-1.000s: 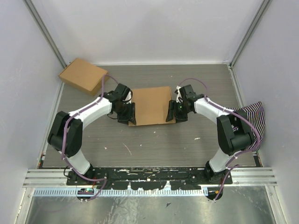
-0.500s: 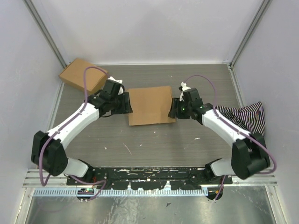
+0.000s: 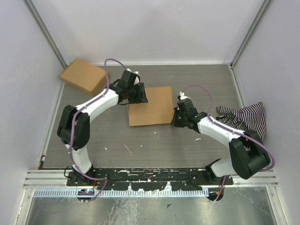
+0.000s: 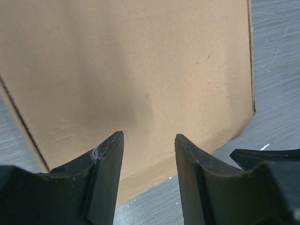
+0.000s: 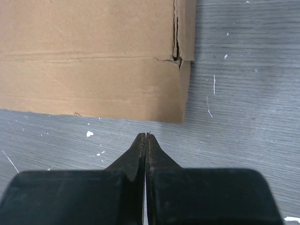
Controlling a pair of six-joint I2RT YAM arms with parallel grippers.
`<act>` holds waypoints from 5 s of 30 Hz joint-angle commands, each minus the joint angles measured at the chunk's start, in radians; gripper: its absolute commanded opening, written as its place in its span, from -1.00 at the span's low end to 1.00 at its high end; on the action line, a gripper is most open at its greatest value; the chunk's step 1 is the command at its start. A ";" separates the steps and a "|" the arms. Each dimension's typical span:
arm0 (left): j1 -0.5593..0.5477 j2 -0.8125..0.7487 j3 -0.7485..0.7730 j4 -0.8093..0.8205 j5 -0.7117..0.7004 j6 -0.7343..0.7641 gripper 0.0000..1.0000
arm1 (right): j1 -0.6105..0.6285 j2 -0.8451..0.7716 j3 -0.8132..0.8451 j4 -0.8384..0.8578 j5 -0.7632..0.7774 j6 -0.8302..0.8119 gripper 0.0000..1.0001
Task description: Fold the paper box
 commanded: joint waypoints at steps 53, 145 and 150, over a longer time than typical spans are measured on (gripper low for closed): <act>-0.044 0.041 0.013 -0.052 0.179 0.133 0.48 | 0.201 0.342 0.188 0.626 0.077 -0.033 -0.98; 0.018 -0.487 -0.388 -0.033 -0.186 0.021 0.90 | -0.129 -0.198 0.228 -0.008 0.130 -0.155 1.00; 0.018 -0.527 -0.399 -0.041 -0.183 0.021 0.90 | -0.129 -0.218 0.221 -0.019 0.135 -0.151 1.00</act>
